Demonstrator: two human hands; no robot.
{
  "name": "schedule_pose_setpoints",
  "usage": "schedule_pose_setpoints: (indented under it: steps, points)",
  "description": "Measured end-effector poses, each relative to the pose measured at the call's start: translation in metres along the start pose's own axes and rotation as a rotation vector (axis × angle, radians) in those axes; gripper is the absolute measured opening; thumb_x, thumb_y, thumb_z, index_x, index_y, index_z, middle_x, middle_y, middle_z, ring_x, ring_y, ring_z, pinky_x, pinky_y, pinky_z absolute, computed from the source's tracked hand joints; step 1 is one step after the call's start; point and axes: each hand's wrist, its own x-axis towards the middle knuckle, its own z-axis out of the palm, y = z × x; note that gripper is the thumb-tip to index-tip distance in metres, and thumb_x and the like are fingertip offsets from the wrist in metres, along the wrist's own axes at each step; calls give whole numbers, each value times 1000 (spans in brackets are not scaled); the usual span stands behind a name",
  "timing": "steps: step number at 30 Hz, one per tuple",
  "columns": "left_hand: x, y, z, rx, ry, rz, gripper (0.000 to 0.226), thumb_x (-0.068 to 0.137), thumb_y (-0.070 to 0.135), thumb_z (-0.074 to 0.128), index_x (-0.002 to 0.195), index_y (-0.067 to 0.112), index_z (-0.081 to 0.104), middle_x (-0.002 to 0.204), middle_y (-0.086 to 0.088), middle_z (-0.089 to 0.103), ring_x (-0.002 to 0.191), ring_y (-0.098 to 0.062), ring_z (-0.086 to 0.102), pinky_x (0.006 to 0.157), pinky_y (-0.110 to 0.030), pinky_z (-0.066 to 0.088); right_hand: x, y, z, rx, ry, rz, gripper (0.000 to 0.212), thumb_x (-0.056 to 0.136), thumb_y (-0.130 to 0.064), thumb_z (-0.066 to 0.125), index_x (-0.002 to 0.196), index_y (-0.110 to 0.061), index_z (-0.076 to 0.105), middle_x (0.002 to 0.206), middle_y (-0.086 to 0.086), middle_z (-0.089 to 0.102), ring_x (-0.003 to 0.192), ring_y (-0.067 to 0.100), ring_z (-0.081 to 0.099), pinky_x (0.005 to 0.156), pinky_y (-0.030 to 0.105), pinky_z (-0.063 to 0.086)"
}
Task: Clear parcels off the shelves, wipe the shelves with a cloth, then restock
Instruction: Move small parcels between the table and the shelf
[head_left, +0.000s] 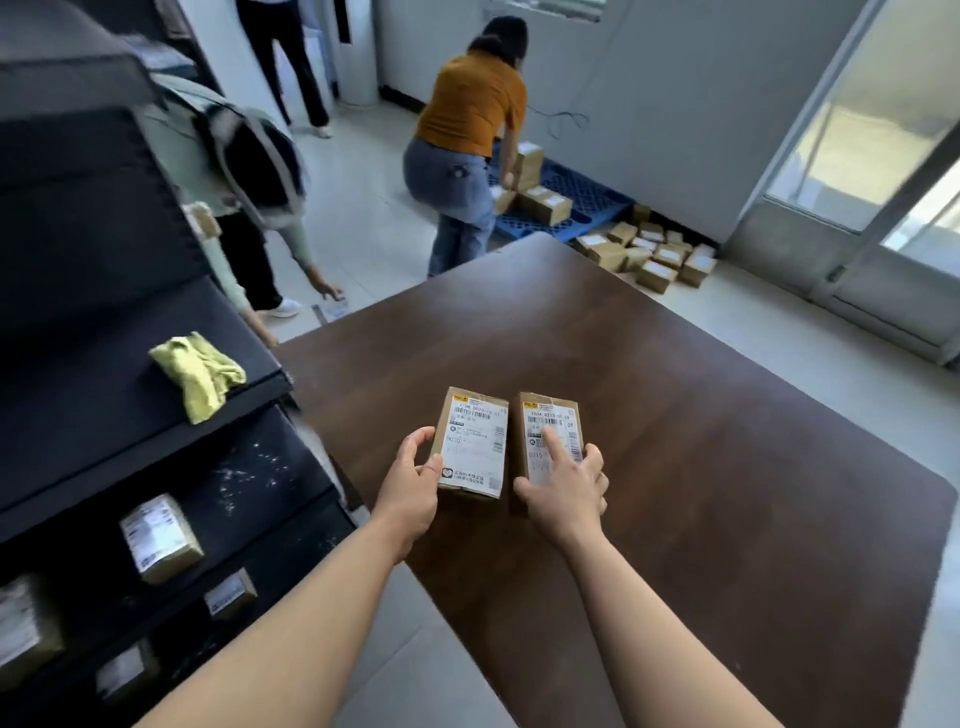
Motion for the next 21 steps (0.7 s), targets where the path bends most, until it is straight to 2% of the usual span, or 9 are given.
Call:
schedule_pose_setpoints:
  steps: [5,7,9,10,12,15,21]
  points:
    - [-5,14,-55,-145,108,25,37,103,21,39,138,33,38,118,-4,64,104,-18,65,89,-41,55,-4,-63,11,11,-34,-149,76,78,-37,66,143,-47,27,153,13,7,136,38,21,110,52,25]
    - [-7,19,-82,-204,166,38,37,103,20,38,138,31,39,120,-6,63,101,-18,65,74,-32,59,-7,-91,18,9,-54,-212,75,78,-37,67,143,-48,28,153,13,8,136,38,21,110,53,25]
    - [-10,24,-106,-247,226,48,36,103,19,38,137,30,39,119,-7,62,95,-16,65,56,-20,54,-11,-117,25,9,-68,-267,74,78,-37,67,142,-48,30,153,12,9,136,38,21,110,54,25]
    - [-12,26,-119,-264,259,54,36,103,19,38,137,30,40,119,-8,62,93,-16,65,53,-19,52,-13,-130,29,10,-79,-296,74,79,-37,67,142,-48,30,153,12,10,136,38,21,110,54,24]
    - [-16,27,-151,-289,327,69,35,103,19,38,137,30,40,119,-8,63,93,-17,65,59,-23,52,-21,-161,42,4,-105,-360,74,79,-36,68,142,-48,31,153,12,11,136,38,21,110,54,24]
    - [-22,25,-195,-299,416,91,33,103,20,38,134,30,41,121,-8,62,102,-21,63,79,-34,54,-35,-206,61,1,-149,-431,73,79,-35,68,142,-47,32,153,11,13,137,37,21,111,53,24]
    - [-36,10,-286,-292,591,84,29,103,24,38,130,35,42,124,-4,60,109,-23,60,93,-45,51,-68,-287,111,-29,-235,-544,72,79,-33,68,141,-47,34,154,9,11,137,35,20,112,52,24]
